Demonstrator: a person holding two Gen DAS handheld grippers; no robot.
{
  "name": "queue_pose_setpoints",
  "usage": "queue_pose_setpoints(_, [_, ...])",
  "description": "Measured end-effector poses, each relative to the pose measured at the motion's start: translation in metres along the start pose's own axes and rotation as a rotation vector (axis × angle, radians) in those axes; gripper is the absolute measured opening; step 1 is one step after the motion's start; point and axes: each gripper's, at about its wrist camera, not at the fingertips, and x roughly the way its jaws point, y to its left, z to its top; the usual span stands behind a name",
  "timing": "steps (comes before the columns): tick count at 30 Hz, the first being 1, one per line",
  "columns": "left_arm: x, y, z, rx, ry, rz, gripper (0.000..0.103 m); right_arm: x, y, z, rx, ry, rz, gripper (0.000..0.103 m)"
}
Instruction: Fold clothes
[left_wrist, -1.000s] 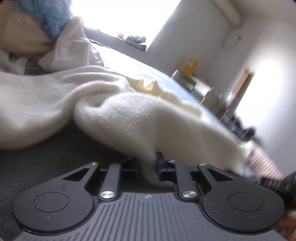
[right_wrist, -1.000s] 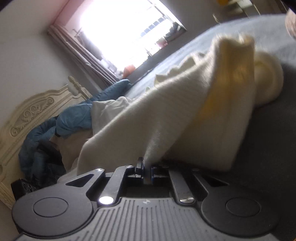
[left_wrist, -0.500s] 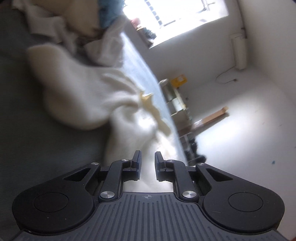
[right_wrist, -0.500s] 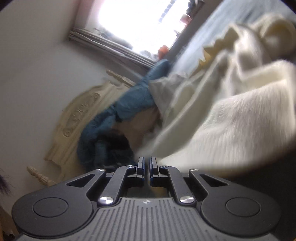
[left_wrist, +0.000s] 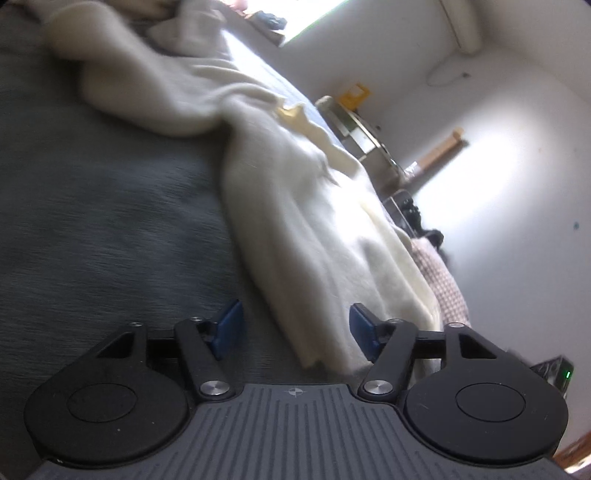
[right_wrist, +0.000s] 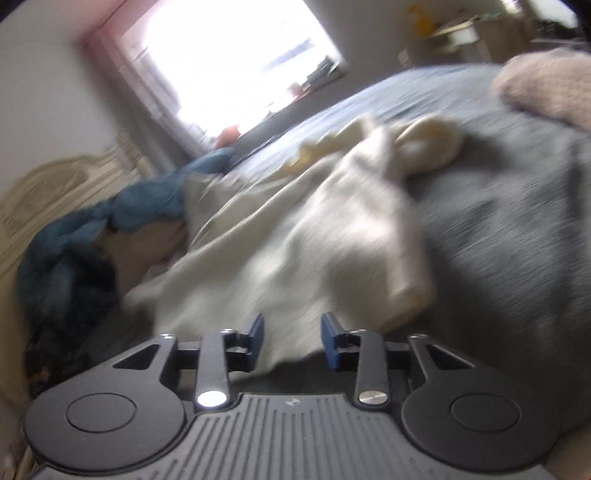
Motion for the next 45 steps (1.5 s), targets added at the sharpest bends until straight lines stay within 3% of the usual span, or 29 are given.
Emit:
queue_pose_setpoints(2, [0.011,-0.007,-0.004,0.032,-0.008,0.034,0.065,-0.005,-0.022,0.008,0.069,-0.052,-0.037,0.054])
queue_pose_setpoints(4, [0.023,-0.014,-0.006,0.055,-0.024,0.083,0.063,-0.003,-0.044,0.015,0.136,-0.074,-0.065,0.056])
queue_pose_setpoints(6, [0.027,-0.019,-0.009,0.069,-0.048,0.134,0.044,0.012,-0.062,0.019,0.184,-0.057,-0.069,0.058])
queue_pose_setpoints(7, [0.026,-0.021,-0.011,0.064,-0.058,0.155,0.04,0.022,-0.066,0.021,0.19,-0.04,-0.067,0.058])
queue_pose_setpoints(8, [0.026,-0.021,-0.01,0.037,-0.066,0.159,0.028,0.031,-0.07,0.022,0.192,-0.027,-0.066,0.057])
queue_pose_setpoints(9, [0.025,-0.021,-0.011,0.013,-0.074,0.162,0.018,0.041,-0.072,0.023,0.186,-0.006,-0.047,0.053])
queue_pose_setpoints(11, [0.012,-0.022,-0.011,0.004,-0.096,0.166,0.011,0.052,-0.072,0.025,0.175,0.02,-0.009,0.028])
queue_pose_setpoints(12, [0.005,-0.024,-0.01,0.006,-0.11,0.169,0.009,0.052,-0.067,0.027,0.158,0.024,0.015,0.009])
queue_pose_setpoints(18, [-0.06,-0.033,0.016,0.028,-0.186,0.168,0.008,0.006,-0.021,0.032,0.08,-0.002,0.205,0.008])
queue_pose_setpoints(21, [-0.082,-0.028,0.022,0.04,-0.183,0.2,0.008,-0.01,-0.015,0.024,0.057,0.015,0.205,0.007])
queue_pose_setpoints(23, [-0.08,-0.023,0.015,0.068,-0.136,0.231,0.008,-0.01,-0.024,0.011,0.067,0.052,0.161,0.007])
queue_pose_setpoints(27, [-0.061,-0.023,-0.007,0.165,-0.047,0.318,0.009,0.004,-0.049,-0.014,0.074,0.147,-0.062,0.01])
queue_pose_setpoints(28, [-0.058,-0.026,-0.013,0.195,-0.039,0.327,0.01,0.0,-0.049,-0.016,0.063,0.136,-0.075,0.013])
queue_pose_setpoints(29, [-0.057,-0.028,-0.018,0.211,-0.047,0.326,0.012,-0.006,-0.046,-0.015,0.054,0.111,-0.077,0.015])
queue_pose_setpoints(30, [-0.057,-0.03,-0.023,0.222,-0.056,0.324,0.026,-0.013,-0.039,-0.013,0.034,0.078,-0.08,0.022])
queue_pose_setpoints(32, [-0.063,-0.026,-0.029,0.205,-0.081,0.301,0.043,-0.025,-0.017,-0.009,-0.054,0.005,-0.09,0.029])
queue_pose_setpoints(36, [-0.077,-0.016,-0.034,0.143,-0.143,0.275,0.051,-0.023,0.048,-0.013,-0.338,-0.055,-0.031,0.044])
queue_pose_setpoints(39, [-0.09,-0.003,-0.038,0.082,-0.185,0.267,0.054,0.005,0.104,-0.044,-0.603,-0.005,0.081,0.053])
queue_pose_setpoints(42, [-0.107,0.015,-0.044,0.005,-0.213,0.268,0.054,0.038,0.158,-0.083,-0.857,0.056,0.181,0.053])
queue_pose_setpoints(45, [-0.117,0.028,-0.051,-0.045,-0.222,0.261,0.054,0.072,0.194,-0.126,-1.051,0.114,0.211,0.053])
